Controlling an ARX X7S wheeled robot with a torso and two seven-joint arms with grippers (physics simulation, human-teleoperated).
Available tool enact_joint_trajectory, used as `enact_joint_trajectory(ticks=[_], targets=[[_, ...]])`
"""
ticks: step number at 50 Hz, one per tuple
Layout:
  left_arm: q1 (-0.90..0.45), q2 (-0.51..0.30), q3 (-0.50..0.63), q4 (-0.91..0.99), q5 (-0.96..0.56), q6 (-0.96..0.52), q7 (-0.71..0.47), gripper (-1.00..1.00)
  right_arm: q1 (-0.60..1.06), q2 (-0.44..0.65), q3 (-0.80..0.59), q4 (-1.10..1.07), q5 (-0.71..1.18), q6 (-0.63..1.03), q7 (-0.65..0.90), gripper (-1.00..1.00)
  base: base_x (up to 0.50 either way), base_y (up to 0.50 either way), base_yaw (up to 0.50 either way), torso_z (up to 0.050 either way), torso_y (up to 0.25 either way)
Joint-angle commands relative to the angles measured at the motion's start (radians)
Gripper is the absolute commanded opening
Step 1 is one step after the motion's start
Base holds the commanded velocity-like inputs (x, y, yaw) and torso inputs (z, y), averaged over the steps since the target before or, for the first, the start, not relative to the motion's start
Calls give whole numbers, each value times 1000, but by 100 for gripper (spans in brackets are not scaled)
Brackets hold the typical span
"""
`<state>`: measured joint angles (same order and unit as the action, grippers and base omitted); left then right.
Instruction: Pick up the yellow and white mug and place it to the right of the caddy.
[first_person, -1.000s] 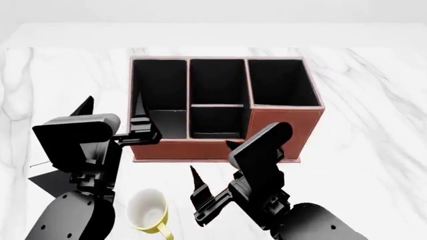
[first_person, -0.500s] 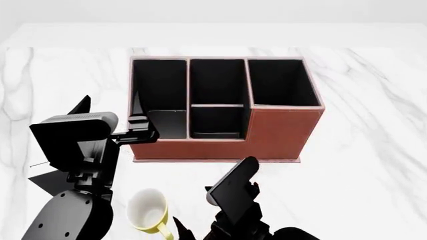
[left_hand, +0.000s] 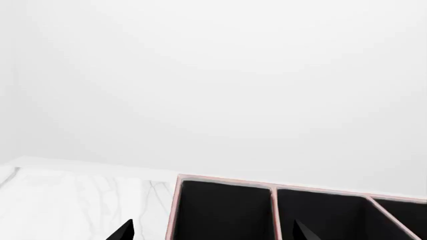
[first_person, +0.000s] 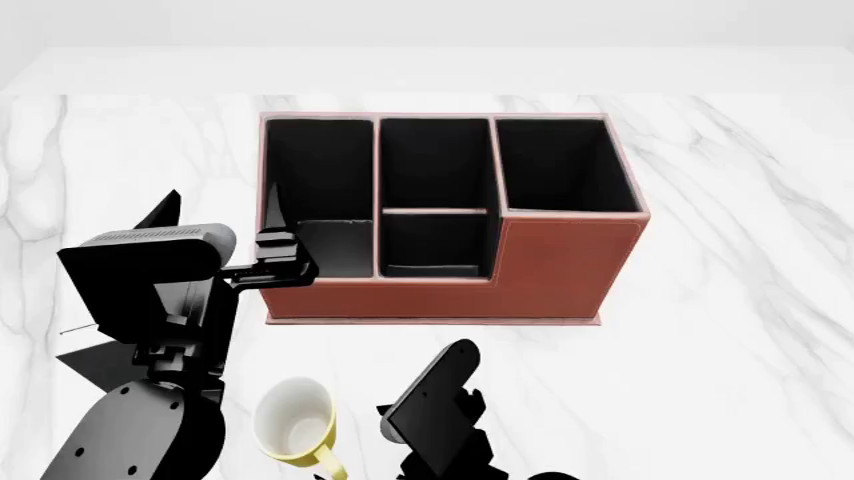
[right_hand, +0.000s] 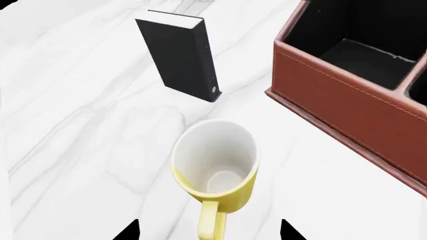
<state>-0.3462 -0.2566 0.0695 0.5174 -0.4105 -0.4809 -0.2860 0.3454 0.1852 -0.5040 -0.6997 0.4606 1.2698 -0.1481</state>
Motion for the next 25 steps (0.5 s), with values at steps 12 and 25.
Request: enact_joint_trajectory(ticks=[12,25], targets=[[0,-9,7,-2,-5,7,-7,100,-11,-1,-74,121,-21,-124,-23,100,0,0,0,0,0],[0,-13,13,-2,-10,7,-11,100,-40,2,-99,225,-63,-221,-10,100,0,0,0,0,0]])
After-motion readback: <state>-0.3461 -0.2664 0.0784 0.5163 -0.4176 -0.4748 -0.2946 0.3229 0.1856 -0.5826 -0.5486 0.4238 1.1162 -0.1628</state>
